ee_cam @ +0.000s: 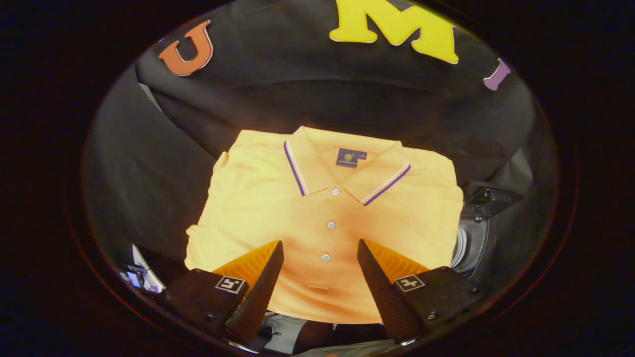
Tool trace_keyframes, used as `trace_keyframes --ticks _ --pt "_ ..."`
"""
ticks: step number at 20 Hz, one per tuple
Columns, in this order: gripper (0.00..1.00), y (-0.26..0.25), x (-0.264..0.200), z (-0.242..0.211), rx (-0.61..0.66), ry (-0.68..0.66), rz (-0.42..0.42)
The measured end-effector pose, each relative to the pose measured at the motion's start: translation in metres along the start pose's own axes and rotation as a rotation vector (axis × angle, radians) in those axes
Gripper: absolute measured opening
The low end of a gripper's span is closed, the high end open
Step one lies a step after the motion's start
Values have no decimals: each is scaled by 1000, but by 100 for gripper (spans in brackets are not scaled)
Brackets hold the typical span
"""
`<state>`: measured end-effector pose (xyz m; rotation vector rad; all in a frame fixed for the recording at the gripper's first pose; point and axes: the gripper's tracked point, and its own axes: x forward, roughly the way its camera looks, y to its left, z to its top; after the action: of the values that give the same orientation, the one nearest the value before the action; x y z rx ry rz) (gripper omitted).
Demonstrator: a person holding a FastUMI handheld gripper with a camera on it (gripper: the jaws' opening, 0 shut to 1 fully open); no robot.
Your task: Put the clothes into the washing machine and then close the washing machine lid.
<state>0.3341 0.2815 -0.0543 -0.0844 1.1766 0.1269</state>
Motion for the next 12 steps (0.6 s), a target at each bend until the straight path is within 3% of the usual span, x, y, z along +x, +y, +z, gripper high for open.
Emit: trace_keyframes --ticks 6,12 --pt "94 7 19 1 43 84 -3" --pt "94 5 36 -1 32 87 -76"
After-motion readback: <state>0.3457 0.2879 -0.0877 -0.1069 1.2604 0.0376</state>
